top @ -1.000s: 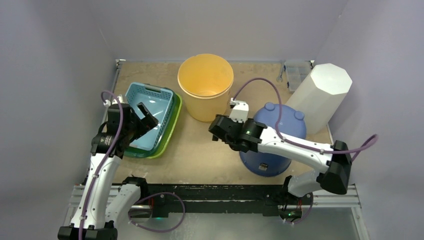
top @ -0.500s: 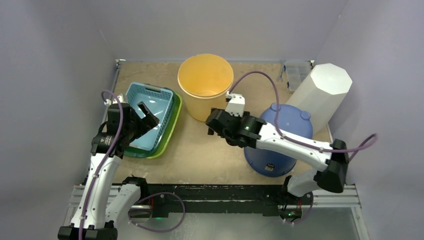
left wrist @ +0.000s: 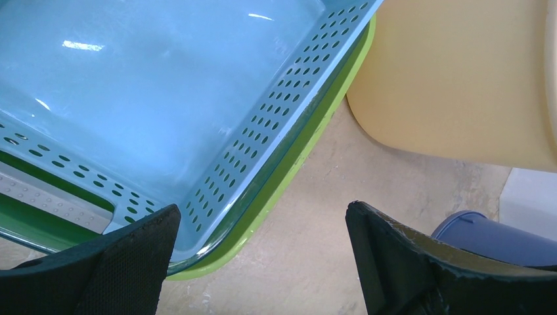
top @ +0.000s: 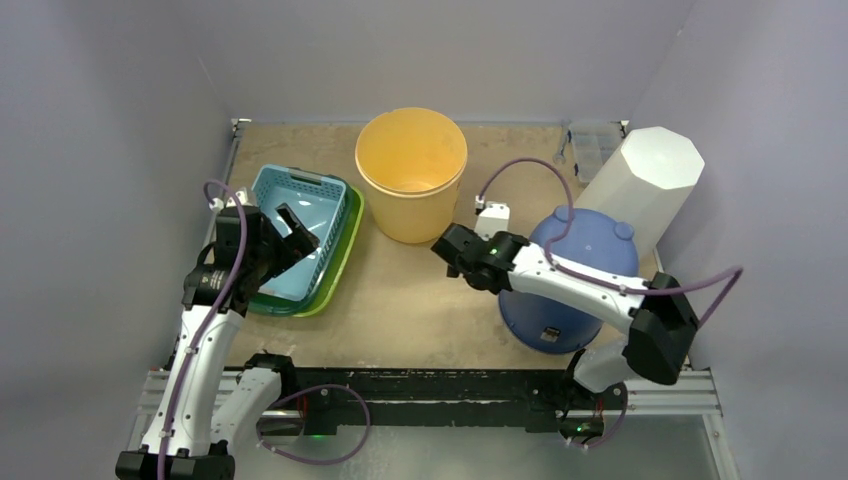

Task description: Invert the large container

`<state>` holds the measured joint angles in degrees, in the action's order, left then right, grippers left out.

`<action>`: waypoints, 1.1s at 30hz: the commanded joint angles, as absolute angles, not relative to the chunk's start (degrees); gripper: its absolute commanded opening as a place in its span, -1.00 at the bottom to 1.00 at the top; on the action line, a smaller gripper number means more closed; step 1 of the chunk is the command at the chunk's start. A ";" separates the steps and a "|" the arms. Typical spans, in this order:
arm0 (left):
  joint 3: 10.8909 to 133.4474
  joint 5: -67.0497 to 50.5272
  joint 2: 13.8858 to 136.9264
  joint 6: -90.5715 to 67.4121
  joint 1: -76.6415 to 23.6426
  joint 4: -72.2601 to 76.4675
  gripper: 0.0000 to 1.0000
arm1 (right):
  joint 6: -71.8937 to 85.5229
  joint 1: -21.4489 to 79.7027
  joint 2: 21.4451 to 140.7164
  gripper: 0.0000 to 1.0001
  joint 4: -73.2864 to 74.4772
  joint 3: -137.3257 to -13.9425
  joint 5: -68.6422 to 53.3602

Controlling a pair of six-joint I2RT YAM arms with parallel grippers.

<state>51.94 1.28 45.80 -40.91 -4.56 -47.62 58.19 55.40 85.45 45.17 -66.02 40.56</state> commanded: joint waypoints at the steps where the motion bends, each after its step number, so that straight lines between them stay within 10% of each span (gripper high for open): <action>1: 51.90 0.28 46.16 -40.60 -4.30 -45.26 0.93 | 58.56 50.96 77.97 0.98 46.92 -60.13 40.23; 20: 50.97 -4.10 46.29 -39.88 -4.26 -43.42 0.93 | 52.42 44.31 64.38 0.97 34.05 -50.15 20.85; 33: 50.62 -6.68 47.35 -39.07 -4.23 -42.45 0.92 | 58.61 39.16 67.02 0.98 49.35 -50.98 36.67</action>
<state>50.70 -5.34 47.46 -39.92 -4.56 -44.69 57.01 42.74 68.71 44.21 -49.80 30.89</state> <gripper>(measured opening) 0.965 0.987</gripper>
